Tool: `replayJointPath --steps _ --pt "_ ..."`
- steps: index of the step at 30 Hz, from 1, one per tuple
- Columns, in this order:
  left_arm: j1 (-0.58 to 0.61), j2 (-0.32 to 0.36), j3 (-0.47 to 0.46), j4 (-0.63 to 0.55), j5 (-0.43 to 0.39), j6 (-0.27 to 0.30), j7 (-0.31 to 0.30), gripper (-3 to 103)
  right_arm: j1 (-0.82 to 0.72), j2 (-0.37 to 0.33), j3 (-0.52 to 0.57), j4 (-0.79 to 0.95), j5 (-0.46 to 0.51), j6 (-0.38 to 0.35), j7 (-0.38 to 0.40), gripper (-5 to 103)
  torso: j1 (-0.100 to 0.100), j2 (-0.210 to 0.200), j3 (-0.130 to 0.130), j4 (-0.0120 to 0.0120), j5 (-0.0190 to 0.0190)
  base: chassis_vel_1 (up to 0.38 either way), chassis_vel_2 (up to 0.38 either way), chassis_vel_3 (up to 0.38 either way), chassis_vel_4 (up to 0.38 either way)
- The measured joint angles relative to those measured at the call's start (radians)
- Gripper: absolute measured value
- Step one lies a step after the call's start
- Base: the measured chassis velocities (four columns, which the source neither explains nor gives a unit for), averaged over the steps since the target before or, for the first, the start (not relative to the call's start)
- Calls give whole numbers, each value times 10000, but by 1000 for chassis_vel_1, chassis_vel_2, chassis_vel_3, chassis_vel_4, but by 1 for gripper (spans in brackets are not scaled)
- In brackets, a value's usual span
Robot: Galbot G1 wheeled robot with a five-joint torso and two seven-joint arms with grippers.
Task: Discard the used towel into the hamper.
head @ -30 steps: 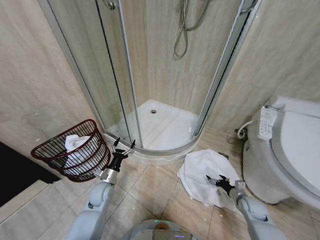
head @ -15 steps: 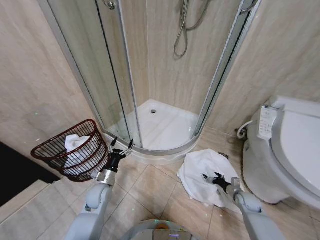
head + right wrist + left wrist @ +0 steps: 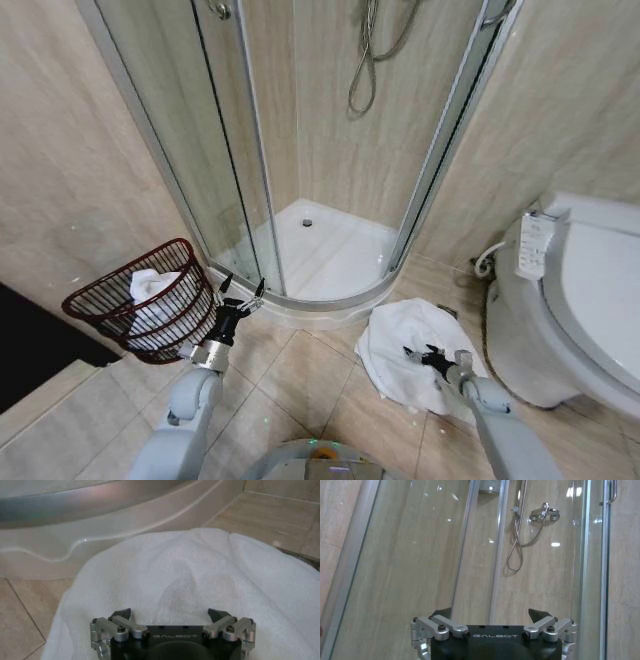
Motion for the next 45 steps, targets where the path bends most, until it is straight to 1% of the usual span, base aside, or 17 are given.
replayJointPath --steps 10,14,15,16,17,18,20,22,25,27,28,29,34,35,37,40,45 --pt "-34 9 15 66 2 -17 -4 100 255 177 -71 -385 -202 37 151 100 0 0 0 0 -1 0 0 0 0" --pt "-93 29 5 92 -20 -15 -21 100 314 238 -61 -505 -203 41 290 95 0 0 0 1 0 0 0 0 0" --pt "-119 31 4 102 -23 -12 -28 100 324 241 -58 -527 -201 43 304 90 0 0 0 1 0 0 0 0 0" --pt "-138 33 4 108 -25 -8 -34 100 329 242 -55 -540 -197 49 318 90 0 0 0 1 0 0 0 0 0" --pt "-166 33 9 120 -26 0 -39 100 335 245 -50 -558 -186 62 347 80 0 0 0 0 1 0 0 0 0" --pt "-166 33 9 120 -26 0 -39 100 335 245 -50 -558 -186 62 347 80 0 0 0 0 1 0 0 0 0" --pt "-187 24 42 139 -25 4 -40 100 339 244 -44 -590 -176 99 360 69 0 0 0 0 0 0 0 0 0" --pt "-187 22 50 142 -25 6 -41 100 340 244 -41 -600 -174 113 360 69 0 0 0 1 0 0 0 0 0" --pt "-192 12 78 159 -9 7 -5 100 345 240 -14 -665 -153 179 362 52 0 0 0 1 0 0 0 0 0" --pt "-192 12 80 159 -6 7 7 100 345 239 -12 -673 -151 187 361 52 0 0 0 1 0 0 0 0 0" --pt "-189 11 85 160 4 2 42 100 346 237 -4 -700 -149 218 361 47 0 0 0 1 1 0 0 0 0" --pt "-179 7 90 158 7 0 58 100 346 231 5 -727 -145 248 362 36 0 0 0 1 1 0 0 0 0" --pt "-180 3 81 136 7 0 57 100 328 229 24 -748 -140 309 361 25 0 0 0 1 0 0 0 0 0" --pt "-181 -1 69 122 5 -1 54 100 319 229 30 -749 -140 320 362 14 0 0 0 1 1 0 0 0 0" --pt "-177 -1 64 115 2 -2 50 100 316 229 33 -749 -140 328 362 14 0 0 0 1 1 0 0 0 0" --pt "-141 -10 49 97 -10 -27 41 100 296 233 52 -723 -140 344 362 3 0 0 0 1 1 0 0 0 0" --pt "-110 -17 37 89 -22 -62 34 100 269 240 63 -683 -140 358 366 3 0 0 0 1 1 0 0 0 0"
